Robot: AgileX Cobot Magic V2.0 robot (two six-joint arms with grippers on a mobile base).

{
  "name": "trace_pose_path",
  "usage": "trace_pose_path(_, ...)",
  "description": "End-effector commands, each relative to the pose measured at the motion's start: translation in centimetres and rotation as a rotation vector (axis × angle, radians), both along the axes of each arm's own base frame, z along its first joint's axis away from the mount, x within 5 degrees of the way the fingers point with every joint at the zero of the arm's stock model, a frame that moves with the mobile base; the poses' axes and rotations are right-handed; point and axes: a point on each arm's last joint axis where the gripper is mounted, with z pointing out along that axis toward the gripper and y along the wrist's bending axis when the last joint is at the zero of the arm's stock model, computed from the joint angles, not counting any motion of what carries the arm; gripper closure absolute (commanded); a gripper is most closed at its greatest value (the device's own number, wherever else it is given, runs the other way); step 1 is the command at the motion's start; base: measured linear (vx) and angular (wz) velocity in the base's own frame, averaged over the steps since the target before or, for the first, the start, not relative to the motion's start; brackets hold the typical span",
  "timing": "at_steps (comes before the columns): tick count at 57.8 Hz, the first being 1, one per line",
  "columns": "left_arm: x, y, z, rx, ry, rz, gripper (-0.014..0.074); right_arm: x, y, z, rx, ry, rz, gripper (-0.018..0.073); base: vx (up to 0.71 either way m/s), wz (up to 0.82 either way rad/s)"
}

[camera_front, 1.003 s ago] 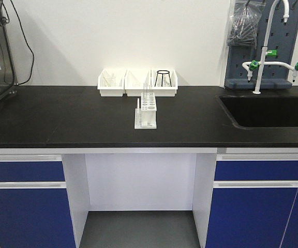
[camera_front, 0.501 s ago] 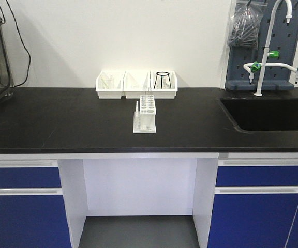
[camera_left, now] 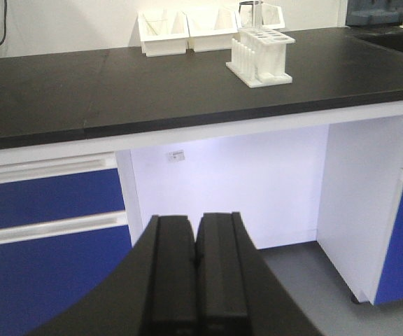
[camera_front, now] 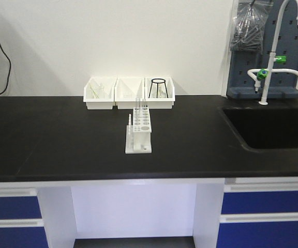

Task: Flip and reinsert test tube from rack
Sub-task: 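Drive the base toward the white test-tube rack on the bench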

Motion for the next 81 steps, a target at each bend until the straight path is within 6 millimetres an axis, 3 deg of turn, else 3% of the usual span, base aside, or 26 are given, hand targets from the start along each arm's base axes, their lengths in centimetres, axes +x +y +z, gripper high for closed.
trace_pose_path(1, 0.01, -0.13, 0.88, -0.021, -0.088, -0.013, 0.0602, -0.09, 0.02, 0.66, -0.014, -0.084, 0.000, 0.0570, 0.40, 0.03)
trace_pose_path(81, 0.01, -0.13, 0.88, -0.021, -0.088, -0.013, 0.0602, -0.09, 0.02, 0.66, -0.014, -0.084, 0.000, 0.0570, 0.40, 0.01)
